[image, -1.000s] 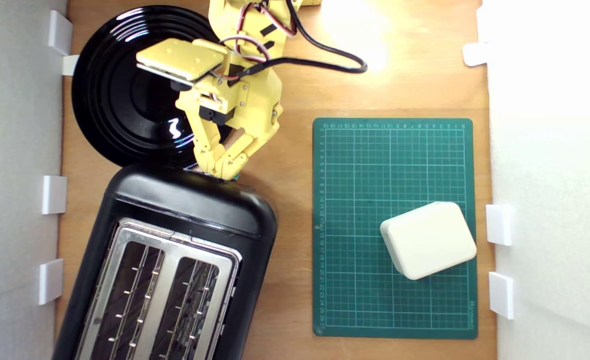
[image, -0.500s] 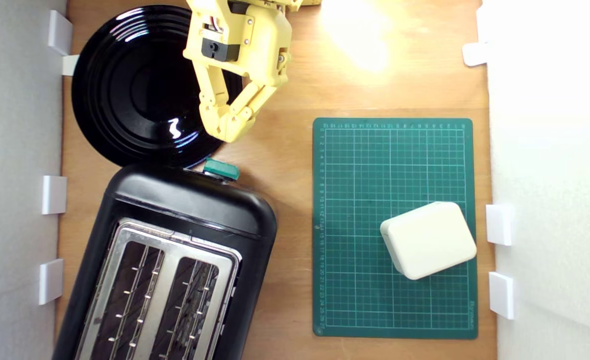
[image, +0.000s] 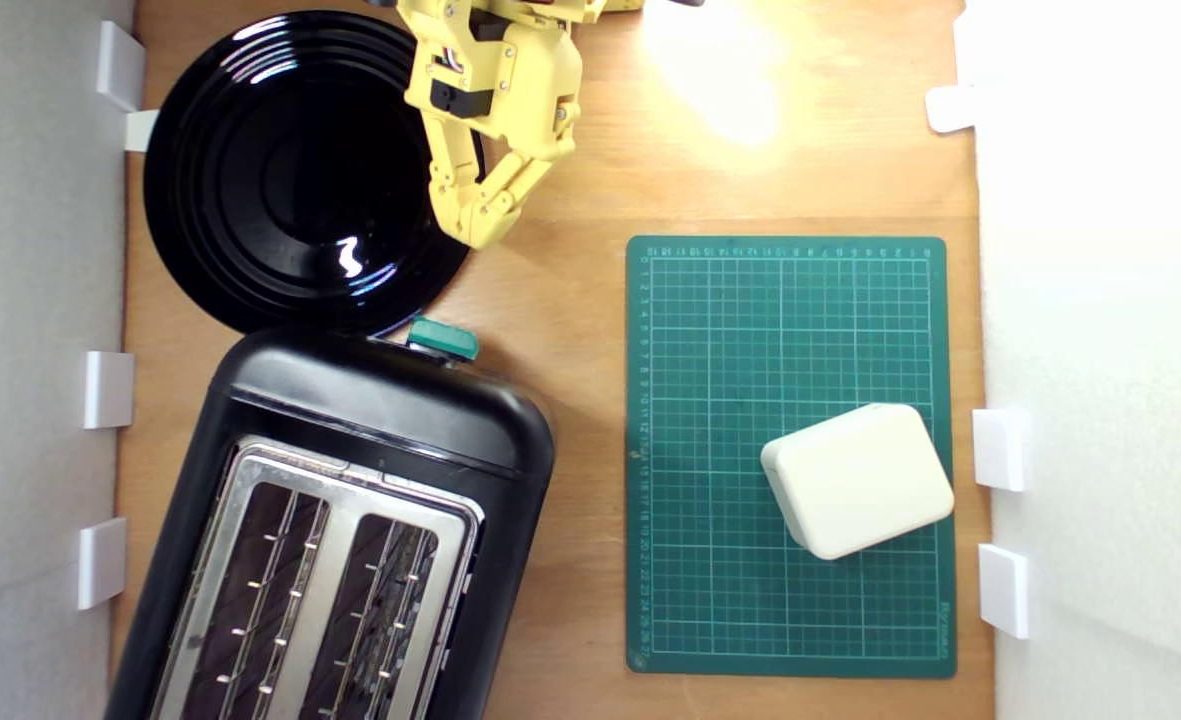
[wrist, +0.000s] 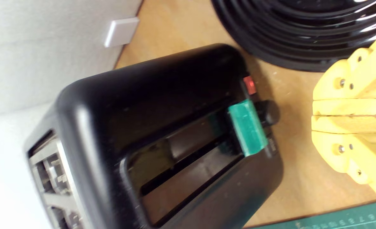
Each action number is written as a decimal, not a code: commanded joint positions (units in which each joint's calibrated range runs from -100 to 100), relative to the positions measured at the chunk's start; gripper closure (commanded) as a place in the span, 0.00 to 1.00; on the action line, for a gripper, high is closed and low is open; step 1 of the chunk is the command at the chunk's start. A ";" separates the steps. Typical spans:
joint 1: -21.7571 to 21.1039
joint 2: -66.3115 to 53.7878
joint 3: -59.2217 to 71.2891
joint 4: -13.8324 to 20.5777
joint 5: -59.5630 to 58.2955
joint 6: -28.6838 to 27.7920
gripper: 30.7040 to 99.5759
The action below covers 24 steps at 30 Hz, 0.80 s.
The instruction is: Start toaster
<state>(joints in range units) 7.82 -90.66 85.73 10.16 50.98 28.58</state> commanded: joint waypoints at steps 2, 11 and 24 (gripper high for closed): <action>0.67 -3.59 0.82 -0.12 5.34 -0.40 0.99; 0.99 -8.67 9.64 -0.22 5.94 -0.45 0.99; 0.67 -8.75 13.09 -3.69 3.45 -1.03 0.99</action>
<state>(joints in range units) 8.45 -98.50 98.24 7.66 55.57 27.44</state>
